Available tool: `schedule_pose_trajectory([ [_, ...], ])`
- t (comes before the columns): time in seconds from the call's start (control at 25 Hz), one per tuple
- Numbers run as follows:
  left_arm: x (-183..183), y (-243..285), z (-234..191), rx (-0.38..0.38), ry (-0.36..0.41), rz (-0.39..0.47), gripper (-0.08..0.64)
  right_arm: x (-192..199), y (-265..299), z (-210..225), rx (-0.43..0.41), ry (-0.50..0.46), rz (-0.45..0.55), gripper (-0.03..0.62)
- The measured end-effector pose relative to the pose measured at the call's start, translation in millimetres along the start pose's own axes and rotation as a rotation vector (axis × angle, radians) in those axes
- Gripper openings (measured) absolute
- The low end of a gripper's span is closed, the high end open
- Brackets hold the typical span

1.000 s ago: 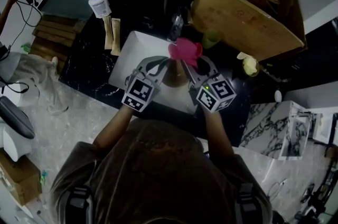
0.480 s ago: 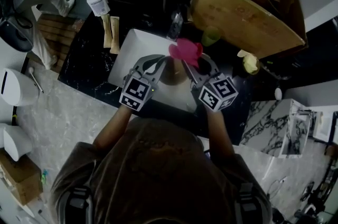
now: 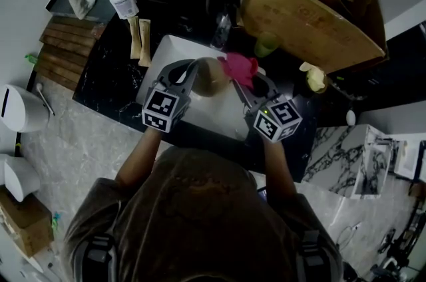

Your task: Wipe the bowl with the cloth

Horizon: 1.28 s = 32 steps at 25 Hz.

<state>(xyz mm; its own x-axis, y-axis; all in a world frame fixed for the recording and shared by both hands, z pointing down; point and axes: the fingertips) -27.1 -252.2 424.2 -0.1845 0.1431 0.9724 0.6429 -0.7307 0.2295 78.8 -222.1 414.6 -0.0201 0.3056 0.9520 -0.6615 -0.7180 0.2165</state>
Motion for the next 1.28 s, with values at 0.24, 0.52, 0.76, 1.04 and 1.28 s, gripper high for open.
schedule_pose_trajectory([
  [0.24, -4, -2, -15, -0.037, -0.002, 0.007, 0.019, 10, -1, -6, -0.017, -0.013, -0.027, 0.117],
  [0.52, -11, 0, -23, -0.054, -0.017, 0.023, 0.019, 25, -5, -11, -0.028, 0.005, -0.056, 0.117],
  [0.76, -15, 3, -24, -0.055, -0.025, 0.029, 0.020, 39, -5, -18, -0.041, 0.022, -0.085, 0.117],
  [1.04, -18, 5, -25, -0.055, -0.054, 0.038, 0.020, 56, 2, -31, -0.078, 0.019, -0.124, 0.117],
  [1.28, -24, 8, -19, -0.044, -0.072, 0.050, 0.019, 64, 11, -36, -0.089, 0.019, -0.145, 0.117],
])
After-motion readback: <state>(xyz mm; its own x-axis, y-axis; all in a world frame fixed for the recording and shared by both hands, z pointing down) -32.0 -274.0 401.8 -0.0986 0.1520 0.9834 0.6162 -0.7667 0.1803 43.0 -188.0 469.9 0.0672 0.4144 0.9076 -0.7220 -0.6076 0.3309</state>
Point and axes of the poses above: the fingertips, and each gripper's own axes: y forward along the fingers, z to its right, x out of its underside, and after that the axes turned 3 degrees about -z, right-handed
